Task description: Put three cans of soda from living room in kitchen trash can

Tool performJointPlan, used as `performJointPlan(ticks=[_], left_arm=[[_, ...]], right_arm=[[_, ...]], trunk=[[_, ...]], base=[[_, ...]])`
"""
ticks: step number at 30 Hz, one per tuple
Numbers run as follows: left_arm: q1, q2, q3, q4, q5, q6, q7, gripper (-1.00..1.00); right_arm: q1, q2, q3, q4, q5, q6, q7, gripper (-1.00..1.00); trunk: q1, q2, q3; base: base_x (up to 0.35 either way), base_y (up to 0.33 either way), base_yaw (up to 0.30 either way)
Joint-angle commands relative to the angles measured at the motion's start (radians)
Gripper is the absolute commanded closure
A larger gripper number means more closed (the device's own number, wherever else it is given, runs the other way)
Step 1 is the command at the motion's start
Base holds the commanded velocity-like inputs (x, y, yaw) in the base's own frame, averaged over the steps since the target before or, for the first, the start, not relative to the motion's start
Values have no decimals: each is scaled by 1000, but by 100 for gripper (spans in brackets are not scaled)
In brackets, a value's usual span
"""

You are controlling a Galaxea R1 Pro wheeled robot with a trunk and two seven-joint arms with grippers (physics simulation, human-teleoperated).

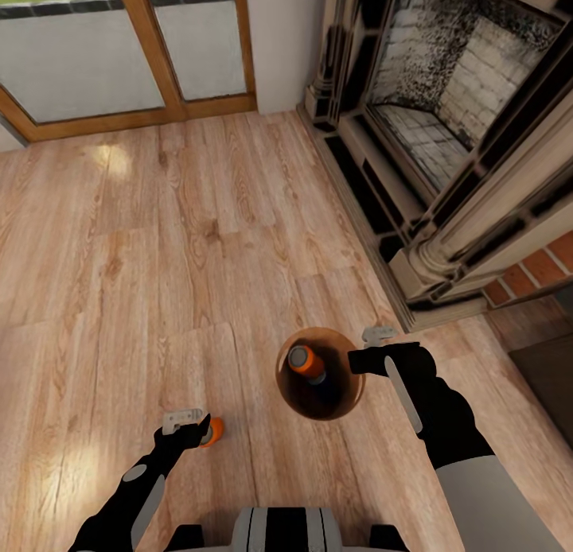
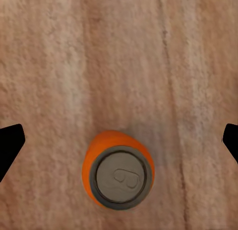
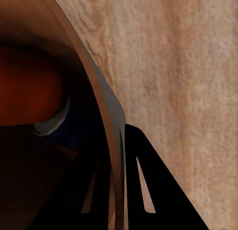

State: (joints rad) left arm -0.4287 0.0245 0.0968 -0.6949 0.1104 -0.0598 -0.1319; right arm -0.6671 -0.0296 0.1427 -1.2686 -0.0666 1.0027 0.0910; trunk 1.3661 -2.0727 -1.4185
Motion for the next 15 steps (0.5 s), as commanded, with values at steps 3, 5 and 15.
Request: performJointPlan(ticks=[3,5,15], left_arm=[[0,0,0,0,0,0,0,-100],[0,0,0,0,0,0,0,-100],[0,0,0,0,0,0,0,-100]], right_arm=[[0,0,0,0,-27,0,6,100],[0,0,0,0,-27,0,6,100],[0,0,0,0,-27,0,6,100]], trunk=[[12,-21,-9],[19,-35,-16],[58,-105,-56]], base=[[0,0,0],[0,0,0],[0,0,0]])
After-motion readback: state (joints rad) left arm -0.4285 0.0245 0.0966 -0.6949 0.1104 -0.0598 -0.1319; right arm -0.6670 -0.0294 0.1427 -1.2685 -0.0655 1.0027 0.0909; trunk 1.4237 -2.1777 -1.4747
